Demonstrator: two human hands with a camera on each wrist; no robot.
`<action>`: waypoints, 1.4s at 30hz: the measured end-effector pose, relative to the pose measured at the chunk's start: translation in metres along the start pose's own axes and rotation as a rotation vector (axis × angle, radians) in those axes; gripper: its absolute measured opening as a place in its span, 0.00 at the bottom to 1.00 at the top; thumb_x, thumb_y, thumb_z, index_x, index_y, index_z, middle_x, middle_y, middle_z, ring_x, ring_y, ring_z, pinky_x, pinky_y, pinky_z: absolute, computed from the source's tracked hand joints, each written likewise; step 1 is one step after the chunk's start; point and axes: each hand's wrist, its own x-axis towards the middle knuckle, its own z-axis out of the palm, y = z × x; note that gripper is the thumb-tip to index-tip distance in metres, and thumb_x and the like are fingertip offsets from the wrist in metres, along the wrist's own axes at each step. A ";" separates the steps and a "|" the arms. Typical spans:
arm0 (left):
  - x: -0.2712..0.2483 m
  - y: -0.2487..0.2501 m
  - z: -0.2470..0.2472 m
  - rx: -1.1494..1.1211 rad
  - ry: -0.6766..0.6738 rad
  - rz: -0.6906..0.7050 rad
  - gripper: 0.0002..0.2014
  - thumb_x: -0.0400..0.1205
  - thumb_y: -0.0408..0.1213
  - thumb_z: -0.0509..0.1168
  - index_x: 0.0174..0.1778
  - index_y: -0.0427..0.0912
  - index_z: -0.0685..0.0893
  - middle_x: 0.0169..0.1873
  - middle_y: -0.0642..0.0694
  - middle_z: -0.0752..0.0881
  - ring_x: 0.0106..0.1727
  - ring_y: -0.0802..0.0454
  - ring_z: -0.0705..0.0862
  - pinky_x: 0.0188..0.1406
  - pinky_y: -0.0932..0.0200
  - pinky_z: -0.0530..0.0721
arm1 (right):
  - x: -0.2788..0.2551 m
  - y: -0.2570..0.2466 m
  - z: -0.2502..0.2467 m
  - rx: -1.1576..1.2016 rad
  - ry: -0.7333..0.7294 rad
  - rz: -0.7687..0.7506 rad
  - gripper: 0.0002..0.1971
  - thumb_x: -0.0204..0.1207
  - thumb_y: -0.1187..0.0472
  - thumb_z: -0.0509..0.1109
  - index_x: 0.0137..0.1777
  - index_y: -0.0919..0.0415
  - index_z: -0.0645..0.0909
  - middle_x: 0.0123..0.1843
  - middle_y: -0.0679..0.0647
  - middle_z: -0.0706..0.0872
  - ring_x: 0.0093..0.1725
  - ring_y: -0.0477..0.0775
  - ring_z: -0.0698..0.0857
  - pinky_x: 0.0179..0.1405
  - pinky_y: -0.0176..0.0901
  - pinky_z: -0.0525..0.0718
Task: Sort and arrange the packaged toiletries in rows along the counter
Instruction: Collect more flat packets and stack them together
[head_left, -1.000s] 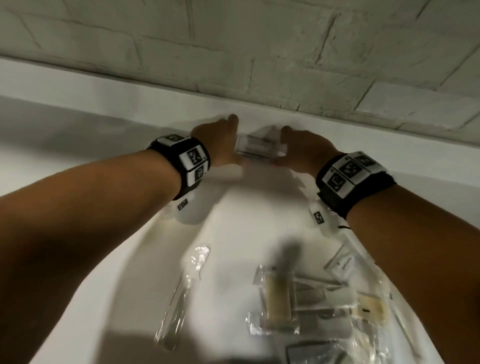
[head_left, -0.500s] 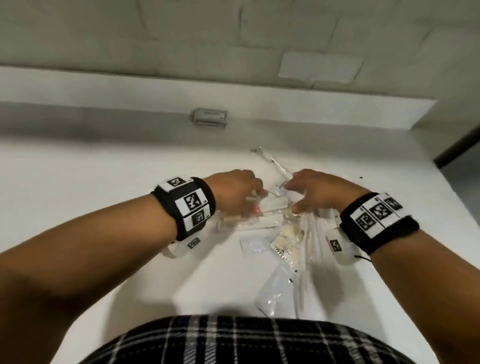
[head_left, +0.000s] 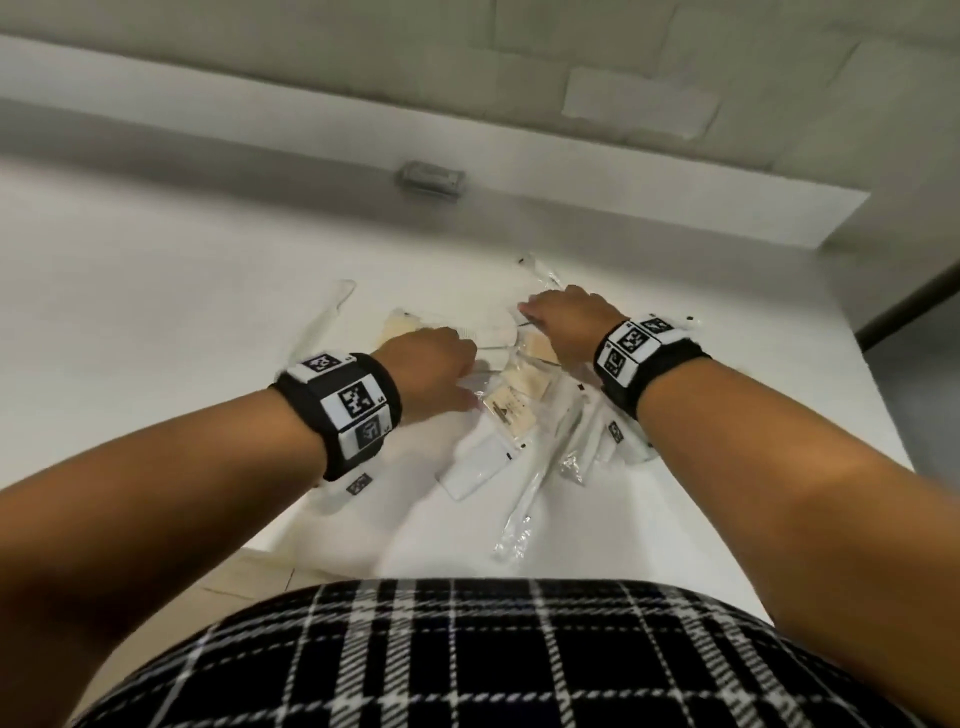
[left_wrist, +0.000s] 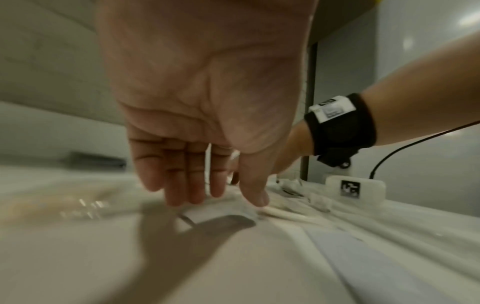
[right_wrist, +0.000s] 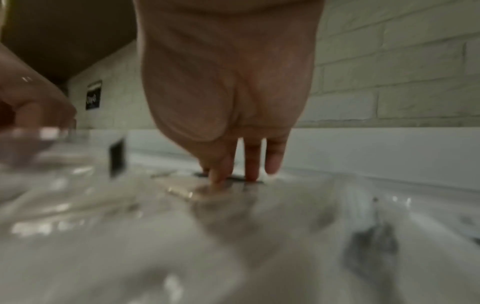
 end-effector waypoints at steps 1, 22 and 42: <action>-0.004 0.007 0.005 -0.011 0.006 -0.015 0.19 0.75 0.57 0.67 0.55 0.49 0.77 0.53 0.47 0.79 0.54 0.46 0.80 0.46 0.53 0.79 | 0.002 -0.001 0.002 -0.018 0.034 0.019 0.26 0.72 0.71 0.64 0.70 0.53 0.75 0.70 0.56 0.77 0.64 0.63 0.79 0.59 0.52 0.79; -0.048 0.046 0.003 -0.220 -0.217 -0.197 0.20 0.73 0.56 0.72 0.31 0.45 0.74 0.34 0.46 0.79 0.36 0.46 0.79 0.36 0.53 0.74 | -0.100 0.079 -0.022 0.248 -0.128 0.125 0.12 0.70 0.54 0.78 0.45 0.62 0.84 0.49 0.60 0.86 0.49 0.60 0.84 0.46 0.46 0.78; -0.043 0.074 -0.007 0.039 -0.209 -0.325 0.11 0.78 0.49 0.67 0.46 0.46 0.75 0.40 0.51 0.80 0.42 0.50 0.79 0.36 0.58 0.72 | -0.167 0.123 0.023 0.594 0.068 0.108 0.13 0.79 0.57 0.69 0.62 0.46 0.81 0.56 0.44 0.85 0.55 0.50 0.85 0.42 0.36 0.78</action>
